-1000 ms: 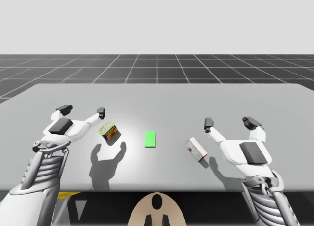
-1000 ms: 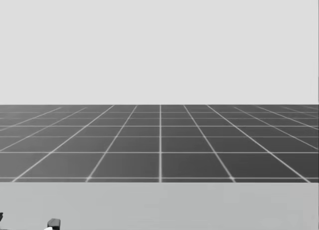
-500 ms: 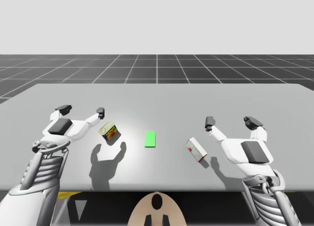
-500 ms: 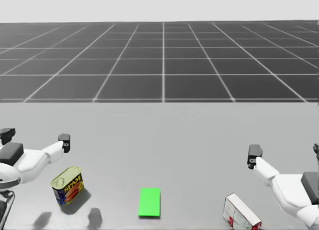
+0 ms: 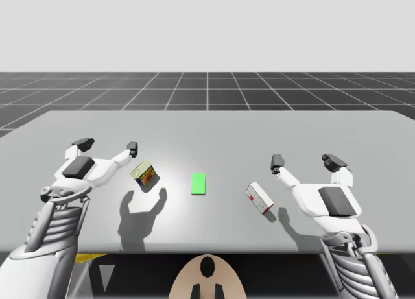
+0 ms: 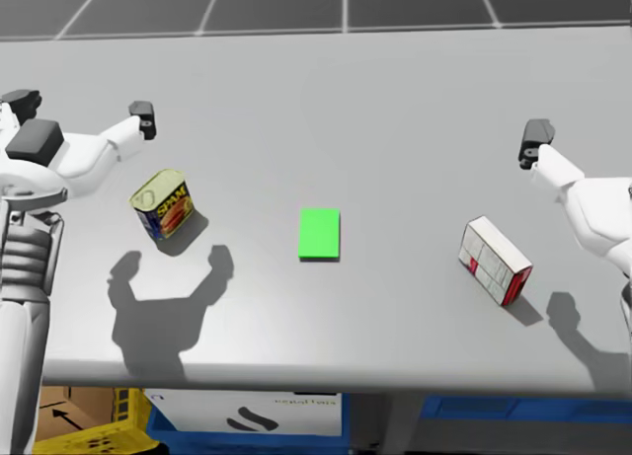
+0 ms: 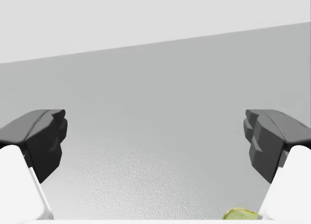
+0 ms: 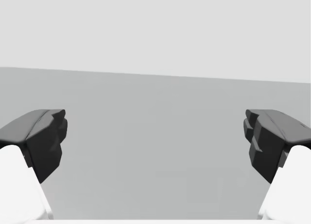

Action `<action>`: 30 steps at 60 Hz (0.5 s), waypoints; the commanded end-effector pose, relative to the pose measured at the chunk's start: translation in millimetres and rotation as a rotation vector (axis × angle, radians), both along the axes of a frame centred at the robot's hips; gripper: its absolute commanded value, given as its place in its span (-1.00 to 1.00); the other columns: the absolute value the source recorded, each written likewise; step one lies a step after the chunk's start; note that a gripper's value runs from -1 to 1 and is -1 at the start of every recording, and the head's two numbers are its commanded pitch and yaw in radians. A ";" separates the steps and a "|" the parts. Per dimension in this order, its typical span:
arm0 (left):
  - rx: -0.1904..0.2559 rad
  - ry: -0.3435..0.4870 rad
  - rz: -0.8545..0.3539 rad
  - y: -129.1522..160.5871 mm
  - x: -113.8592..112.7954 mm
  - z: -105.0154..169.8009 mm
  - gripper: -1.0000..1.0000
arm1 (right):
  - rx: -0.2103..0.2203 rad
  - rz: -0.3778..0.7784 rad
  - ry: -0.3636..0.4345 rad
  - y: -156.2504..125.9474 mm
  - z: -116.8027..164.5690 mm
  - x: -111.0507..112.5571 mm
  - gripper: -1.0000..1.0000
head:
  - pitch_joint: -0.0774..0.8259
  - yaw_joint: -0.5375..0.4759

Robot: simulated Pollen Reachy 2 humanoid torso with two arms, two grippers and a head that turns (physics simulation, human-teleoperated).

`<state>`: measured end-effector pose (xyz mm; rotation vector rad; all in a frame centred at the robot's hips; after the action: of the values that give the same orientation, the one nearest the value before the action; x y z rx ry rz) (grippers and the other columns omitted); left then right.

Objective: Look at the card. If it is red, pick the object on the left. If it is green, pick the object on the right.

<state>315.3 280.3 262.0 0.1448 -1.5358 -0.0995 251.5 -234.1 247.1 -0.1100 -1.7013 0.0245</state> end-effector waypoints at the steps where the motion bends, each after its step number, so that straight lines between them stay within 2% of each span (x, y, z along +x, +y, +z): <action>1: -0.001 -0.007 -0.002 -0.4 -1.2 1.5 -1.00 | 0.014 0.002 0.009 2.0 -1.0 -0.5 -1.00 | 0.76 0.18; 19: -0.003 -0.022 -0.002 -1.2 -3.4 3.9 -1.00 | 0.015 0.004 0.009 2.0 0.3 -1.0 -1.00 | 0.74 0.11; 24: -0.004 -0.025 -0.003 -1.1 -3.8 4.5 -1.00 | 0.016 0.005 0.009 1.7 0.5 -0.9 -1.00 | 0.73 0.02; 30: -0.004 -0.026 -0.003 -1.2 -4.0 4.9 -1.00 | 0.016 0.005 0.011 1.6 -0.1 -0.3 -1.00 | 0.75 -0.20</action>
<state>311.9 279.3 266.0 0.1420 -1.5575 -0.0975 251.3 -234.3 248.2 -0.1047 -1.6941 0.0271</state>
